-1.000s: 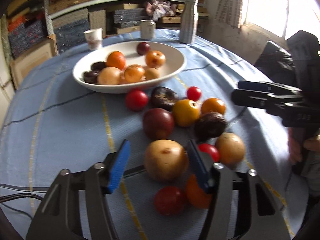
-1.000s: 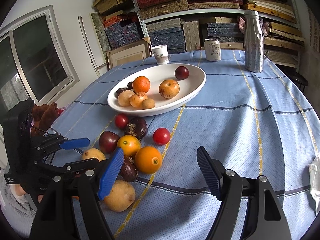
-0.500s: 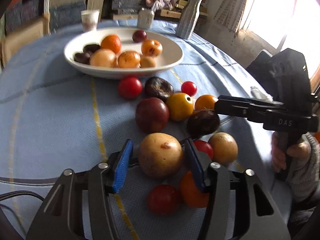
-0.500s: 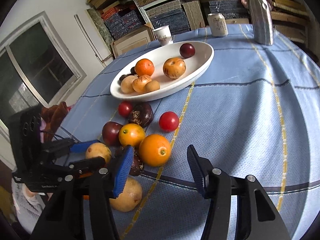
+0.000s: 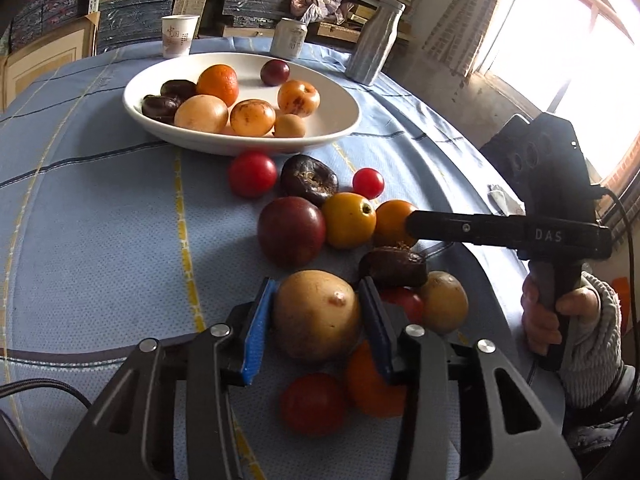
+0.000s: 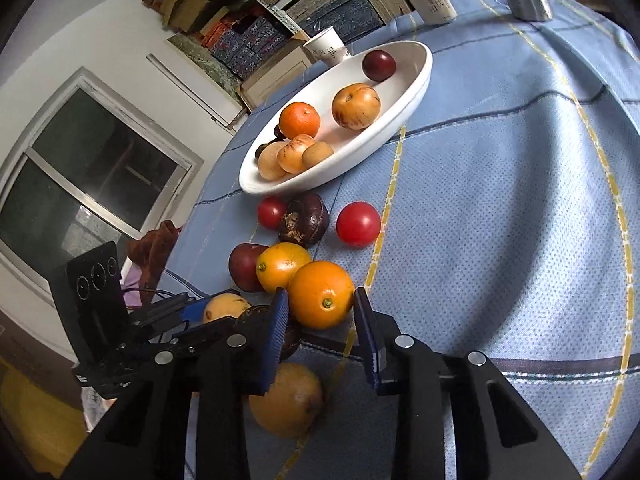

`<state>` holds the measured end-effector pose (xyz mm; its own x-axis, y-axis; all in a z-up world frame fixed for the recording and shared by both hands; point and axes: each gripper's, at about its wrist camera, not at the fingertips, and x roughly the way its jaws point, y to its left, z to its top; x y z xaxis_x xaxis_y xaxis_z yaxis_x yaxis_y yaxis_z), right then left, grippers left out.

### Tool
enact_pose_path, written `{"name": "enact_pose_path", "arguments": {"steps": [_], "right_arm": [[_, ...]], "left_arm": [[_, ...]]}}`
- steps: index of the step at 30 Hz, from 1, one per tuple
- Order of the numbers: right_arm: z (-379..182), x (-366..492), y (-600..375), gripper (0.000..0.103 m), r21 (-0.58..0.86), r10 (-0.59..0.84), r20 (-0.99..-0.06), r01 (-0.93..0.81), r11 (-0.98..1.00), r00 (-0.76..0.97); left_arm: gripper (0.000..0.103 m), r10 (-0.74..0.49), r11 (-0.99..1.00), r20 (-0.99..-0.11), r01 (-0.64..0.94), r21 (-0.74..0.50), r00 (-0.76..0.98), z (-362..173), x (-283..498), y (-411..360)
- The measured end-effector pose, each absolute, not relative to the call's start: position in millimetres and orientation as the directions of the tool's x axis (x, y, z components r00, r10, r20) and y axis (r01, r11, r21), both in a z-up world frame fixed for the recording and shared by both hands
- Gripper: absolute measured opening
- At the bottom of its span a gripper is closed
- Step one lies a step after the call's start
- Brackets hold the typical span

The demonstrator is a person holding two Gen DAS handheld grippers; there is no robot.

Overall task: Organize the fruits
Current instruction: 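Grasp a large pale pear with the left gripper while the right grasps an orange, then carry the pale pear and orange onto the plate and open both grippers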

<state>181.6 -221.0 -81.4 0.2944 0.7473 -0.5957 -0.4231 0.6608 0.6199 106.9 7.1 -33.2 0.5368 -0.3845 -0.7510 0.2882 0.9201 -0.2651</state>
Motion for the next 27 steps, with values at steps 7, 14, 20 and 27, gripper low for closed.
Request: {"name": "enact_pose_path", "arguments": {"steps": [7, 14, 20, 27], "right_arm": [[-68, 165, -198, 0.035, 0.429, 0.647, -0.658, -0.515, 0.742, 0.385], [-44, 143, -198, 0.023, 0.274, 0.58, -0.618, -0.546, 0.791, 0.531], [-31, 156, -204, 0.014, 0.279, 0.586, -0.609, -0.547, 0.789, 0.535], [-52, 166, -197, 0.044, 0.293, 0.569, -0.672, -0.535, 0.792, 0.474]], "left_arm": [[0.042, -0.251, 0.959, -0.752, 0.263, -0.107, 0.609, -25, 97, -8], [0.042, -0.174, 0.978, -0.711, 0.206, -0.042, 0.681, -13, 91, 2], [0.042, -0.138, 0.987, -0.69, 0.154, -0.039, 0.71, 7, 107, 19], [0.042, -0.159, 0.985, -0.709, 0.163, -0.063, 0.687, -5, 114, 19]]}}
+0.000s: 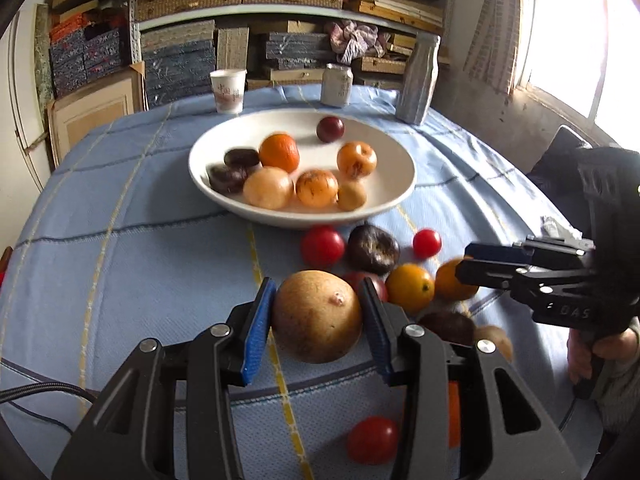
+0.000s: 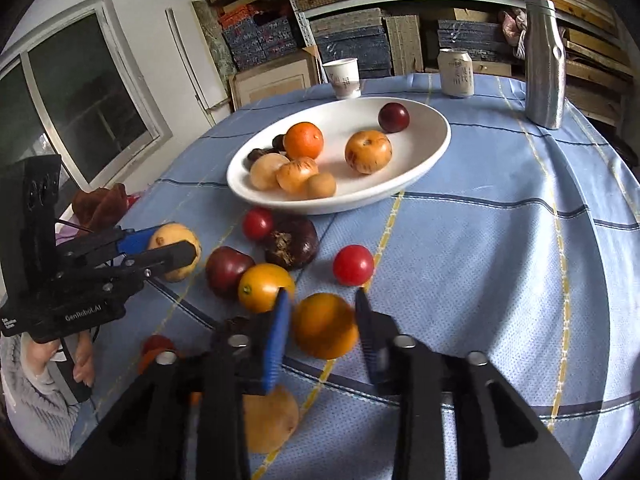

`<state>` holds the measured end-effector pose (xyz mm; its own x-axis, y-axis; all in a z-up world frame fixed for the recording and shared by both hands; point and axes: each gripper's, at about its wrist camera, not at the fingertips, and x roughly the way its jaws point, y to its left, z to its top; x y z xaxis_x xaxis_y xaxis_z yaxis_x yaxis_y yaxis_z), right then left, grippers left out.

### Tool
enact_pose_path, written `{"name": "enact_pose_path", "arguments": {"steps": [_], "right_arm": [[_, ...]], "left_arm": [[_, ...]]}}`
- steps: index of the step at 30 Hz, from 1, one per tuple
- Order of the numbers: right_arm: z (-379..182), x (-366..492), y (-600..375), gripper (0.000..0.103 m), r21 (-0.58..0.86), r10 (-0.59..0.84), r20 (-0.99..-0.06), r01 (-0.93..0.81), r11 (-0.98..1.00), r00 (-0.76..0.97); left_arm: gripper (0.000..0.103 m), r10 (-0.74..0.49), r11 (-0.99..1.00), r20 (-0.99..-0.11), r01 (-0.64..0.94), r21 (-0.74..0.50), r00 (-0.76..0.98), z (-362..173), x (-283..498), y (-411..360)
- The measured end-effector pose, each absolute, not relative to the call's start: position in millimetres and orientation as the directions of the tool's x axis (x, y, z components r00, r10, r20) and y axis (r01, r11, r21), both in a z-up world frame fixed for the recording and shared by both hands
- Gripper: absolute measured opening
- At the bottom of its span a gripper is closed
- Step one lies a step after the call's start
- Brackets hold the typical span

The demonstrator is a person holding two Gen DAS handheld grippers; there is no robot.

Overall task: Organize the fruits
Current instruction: 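Carry the pale pear and orange onto the plate and open both grippers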

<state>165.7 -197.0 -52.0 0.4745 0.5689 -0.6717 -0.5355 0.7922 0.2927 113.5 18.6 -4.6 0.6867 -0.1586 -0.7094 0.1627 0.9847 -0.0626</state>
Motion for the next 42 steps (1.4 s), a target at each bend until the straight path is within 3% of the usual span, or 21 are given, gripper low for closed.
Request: {"name": "enact_pose_path", "arguments": {"steps": [2, 3, 4, 5, 8, 15, 19, 24, 29, 42], "right_arm": [[-52, 162, -195, 0.047, 0.295, 0.579, -0.669, -0.549, 0.782, 0.466], [-52, 160, -192, 0.059, 0.277, 0.57, -0.675, -0.554, 0.785, 0.469], [-57, 159, -187, 0.064, 0.254, 0.549, -0.699, -0.559, 0.789, 0.458], [-60, 159, -187, 0.064, 0.251, 0.542, -0.705, -0.554, 0.794, 0.458], [-66, 164, -193, 0.038, 0.287, 0.544, -0.713, -0.524, 0.802, 0.441], [-60, 160, -193, 0.038, 0.269, 0.549, -0.69, -0.538, 0.799, 0.471], [-18, 163, -213, 0.038, 0.277, 0.566, -0.602, -0.517, 0.81, 0.563], [64, 175, -223, 0.037, 0.228, 0.557, -0.471, -0.516, 0.826, 0.684], [99, 206, -218, 0.037, 0.226, 0.547, -0.396, -0.499, 0.837, 0.737], [-8, 321, -136, 0.037, 0.195, 0.497, -0.599, -0.488, 0.851, 0.627]], "left_arm": [[0.042, -0.159, 0.985, -0.716, 0.163, -0.064, 0.68, -8, 115, 18], [0.042, -0.158, 0.985, -0.714, 0.163, -0.063, 0.682, -7, 115, 18], [0.042, -0.158, 0.985, -0.711, 0.162, -0.062, 0.686, -6, 114, 18], [0.042, -0.158, 0.985, -0.707, 0.162, -0.062, 0.689, -5, 114, 18], [0.042, -0.158, 0.985, -0.703, 0.162, -0.063, 0.693, -4, 112, 19], [0.042, -0.146, 0.987, -0.699, 0.156, -0.049, 0.7, -3, 111, 19], [0.042, -0.131, 0.99, -0.674, 0.136, -0.046, 0.727, 19, 117, 25], [0.042, -0.08, 0.994, -0.594, 0.105, 0.008, 0.801, 84, 138, 28], [0.042, -0.033, 0.996, -0.558, 0.072, 0.049, 0.829, 120, 184, 18], [0.042, -0.004, 0.999, -0.684, -0.022, -0.029, 0.729, 28, 319, 48]]}}
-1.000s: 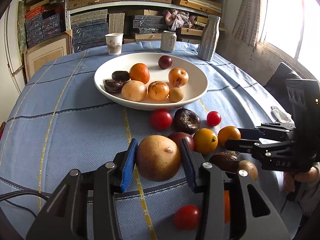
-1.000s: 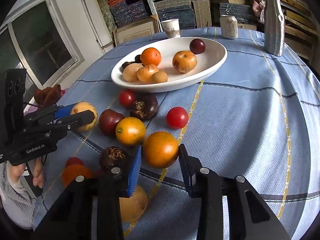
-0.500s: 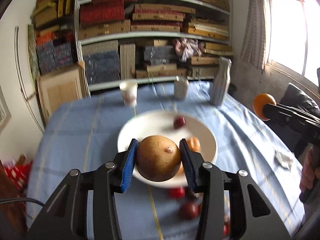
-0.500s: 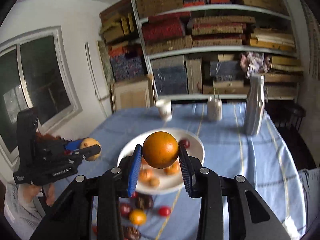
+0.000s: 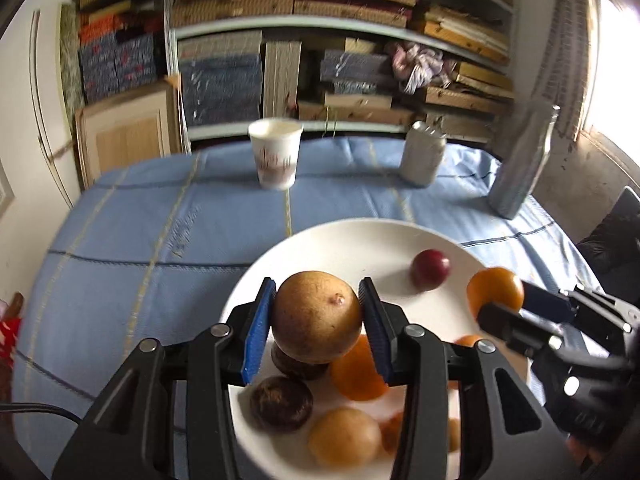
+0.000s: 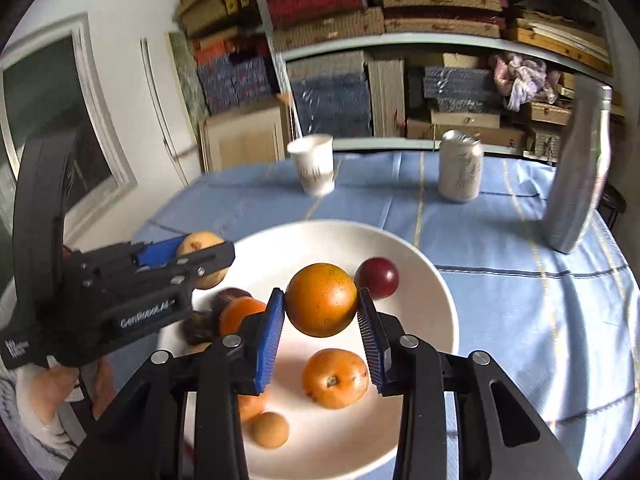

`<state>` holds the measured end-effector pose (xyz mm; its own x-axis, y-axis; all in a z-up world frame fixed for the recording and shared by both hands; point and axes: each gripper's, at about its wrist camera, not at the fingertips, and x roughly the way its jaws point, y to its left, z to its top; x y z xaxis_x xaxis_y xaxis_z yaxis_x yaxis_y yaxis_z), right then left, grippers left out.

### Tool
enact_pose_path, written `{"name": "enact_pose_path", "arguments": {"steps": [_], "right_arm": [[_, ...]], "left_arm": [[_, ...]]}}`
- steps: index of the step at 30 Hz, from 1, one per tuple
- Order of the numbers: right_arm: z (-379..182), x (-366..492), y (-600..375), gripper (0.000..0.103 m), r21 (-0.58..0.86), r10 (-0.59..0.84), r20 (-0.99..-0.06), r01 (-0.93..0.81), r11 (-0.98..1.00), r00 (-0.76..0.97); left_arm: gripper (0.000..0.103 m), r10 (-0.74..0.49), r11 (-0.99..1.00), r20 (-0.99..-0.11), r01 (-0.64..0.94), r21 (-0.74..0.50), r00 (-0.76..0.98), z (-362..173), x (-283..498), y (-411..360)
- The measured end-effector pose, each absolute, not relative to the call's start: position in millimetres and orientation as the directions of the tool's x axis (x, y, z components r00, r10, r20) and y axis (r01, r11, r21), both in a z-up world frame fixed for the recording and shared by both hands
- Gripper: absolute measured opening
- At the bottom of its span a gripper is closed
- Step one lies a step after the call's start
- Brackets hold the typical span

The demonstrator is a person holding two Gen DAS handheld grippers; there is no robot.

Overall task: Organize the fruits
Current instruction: 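Carry the pale pear and orange onto the plate and open both grippers, then move both grippers back from the plate toward the remaining fruit pile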

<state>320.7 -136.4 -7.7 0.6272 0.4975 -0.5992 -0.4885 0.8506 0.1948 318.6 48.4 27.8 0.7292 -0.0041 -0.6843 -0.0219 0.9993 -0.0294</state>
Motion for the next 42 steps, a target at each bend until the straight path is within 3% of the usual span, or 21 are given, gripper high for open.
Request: {"name": "enact_pose_path", "arguments": {"steps": [3, 5, 7, 8, 10, 24, 31, 42], "right_arm": [[-19, 326, -124, 0.038, 0.171, 0.484, -0.624, -0.497, 0.851, 0.613], [-27, 329, -119, 0.038, 0.164, 0.48, -0.638, -0.503, 0.848, 0.601], [-31, 330, -117, 0.039, 0.167, 0.486, -0.646, -0.512, 0.843, 0.589], [-32, 331, -116, 0.046, 0.169, 0.488, -0.646, -0.515, 0.841, 0.586], [-30, 328, -117, 0.055, 0.167, 0.49, -0.635, -0.513, 0.842, 0.597], [-5, 317, -129, 0.07, 0.162, 0.497, -0.565, -0.501, 0.85, 0.659], [7, 309, -132, 0.071, 0.178, 0.509, -0.544, -0.501, 0.847, 0.667], [27, 276, -149, 0.076, 0.225, 0.531, -0.521, -0.493, 0.841, 0.668]], "left_arm": [[0.042, -0.008, 0.999, -0.704, -0.027, -0.038, 0.71, 12, 335, 54], [0.048, -0.015, 0.998, -0.705, -0.028, -0.05, 0.709, 7, 340, 56], [0.075, -0.017, 0.997, -0.691, -0.039, -0.066, 0.723, 6, 340, 60], [0.077, -0.019, 0.996, -0.682, -0.042, -0.073, 0.731, 7, 340, 62], [0.077, -0.025, 0.996, -0.675, -0.041, -0.081, 0.738, 9, 339, 65], [0.084, -0.034, 0.996, -0.645, -0.025, -0.082, 0.763, 22, 315, 65], [0.084, -0.023, 0.998, -0.639, -0.02, -0.061, 0.769, 25, 302, 59], [0.085, -0.065, 0.992, -0.624, -0.017, -0.125, 0.779, 44, 260, 62]]}}
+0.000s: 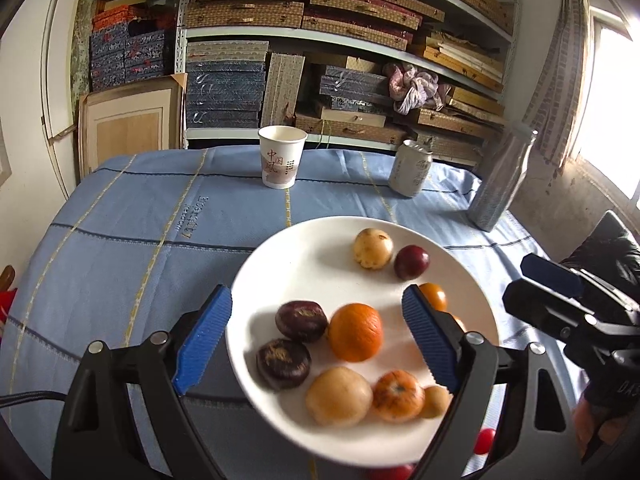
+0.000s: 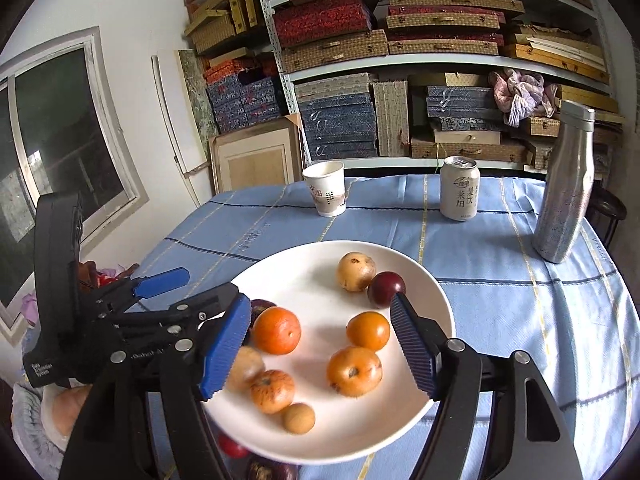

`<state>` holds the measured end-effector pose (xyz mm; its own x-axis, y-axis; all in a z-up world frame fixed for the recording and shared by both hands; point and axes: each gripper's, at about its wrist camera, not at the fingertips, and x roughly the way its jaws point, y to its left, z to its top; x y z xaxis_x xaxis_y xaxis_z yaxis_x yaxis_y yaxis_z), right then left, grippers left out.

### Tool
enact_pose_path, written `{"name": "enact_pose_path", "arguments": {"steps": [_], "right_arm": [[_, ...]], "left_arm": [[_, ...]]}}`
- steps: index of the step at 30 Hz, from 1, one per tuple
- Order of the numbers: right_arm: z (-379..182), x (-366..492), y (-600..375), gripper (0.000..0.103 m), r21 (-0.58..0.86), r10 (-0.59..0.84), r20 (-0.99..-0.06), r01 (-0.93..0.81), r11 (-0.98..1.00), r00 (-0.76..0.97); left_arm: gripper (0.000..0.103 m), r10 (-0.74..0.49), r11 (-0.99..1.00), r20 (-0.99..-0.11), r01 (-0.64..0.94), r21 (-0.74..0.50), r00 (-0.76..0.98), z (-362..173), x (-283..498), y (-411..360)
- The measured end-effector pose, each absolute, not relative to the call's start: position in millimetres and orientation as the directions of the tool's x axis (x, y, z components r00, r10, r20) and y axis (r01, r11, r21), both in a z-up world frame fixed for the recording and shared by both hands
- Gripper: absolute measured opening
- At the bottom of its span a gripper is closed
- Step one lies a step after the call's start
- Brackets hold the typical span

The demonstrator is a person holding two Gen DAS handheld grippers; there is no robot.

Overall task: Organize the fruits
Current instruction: 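Move both grippers back from the plate toward the remaining fruit pile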

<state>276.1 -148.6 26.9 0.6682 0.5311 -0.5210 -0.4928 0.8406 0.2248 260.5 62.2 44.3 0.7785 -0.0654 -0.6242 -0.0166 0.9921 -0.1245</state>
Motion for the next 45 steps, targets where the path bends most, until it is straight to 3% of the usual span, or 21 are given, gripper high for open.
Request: {"name": "enact_pose_path", "arguments": {"steps": [7, 15, 22, 36, 45], "right_arm": [[19, 242, -171, 0.08, 0.26, 0.551, -0.522, -0.494, 0.83, 0.651], [2, 204, -193, 0.081, 0.29, 0.567, -0.522, -0.492, 0.821, 0.637], [-7, 161, -209, 0.092, 0.235, 0.545, -0.511, -0.502, 0.832, 0.665], [-35, 124, -232, 0.094, 0.295, 0.574, -0.556, -0.503, 0.812, 0.601], [-39, 110, -218, 0.094, 0.242, 0.58, -0.589, -0.563, 0.791, 0.562]], "left_arm": [[0.085, -0.042, 0.999, -0.604, 0.014, -0.051, 0.796, 44, 212, 35], [0.095, -0.016, 0.999, -0.607, -0.006, -0.035, 0.795, 32, 155, 34], [0.098, 0.026, 0.999, -0.601, -0.01, 0.03, 0.799, 21, 104, 24], [0.098, -0.029, 1.0, -0.644, 0.023, -0.018, 0.765, 3, 54, 30], [0.098, -0.119, 0.99, -0.7, 0.137, -0.03, 0.704, -8, 48, 15]]}}
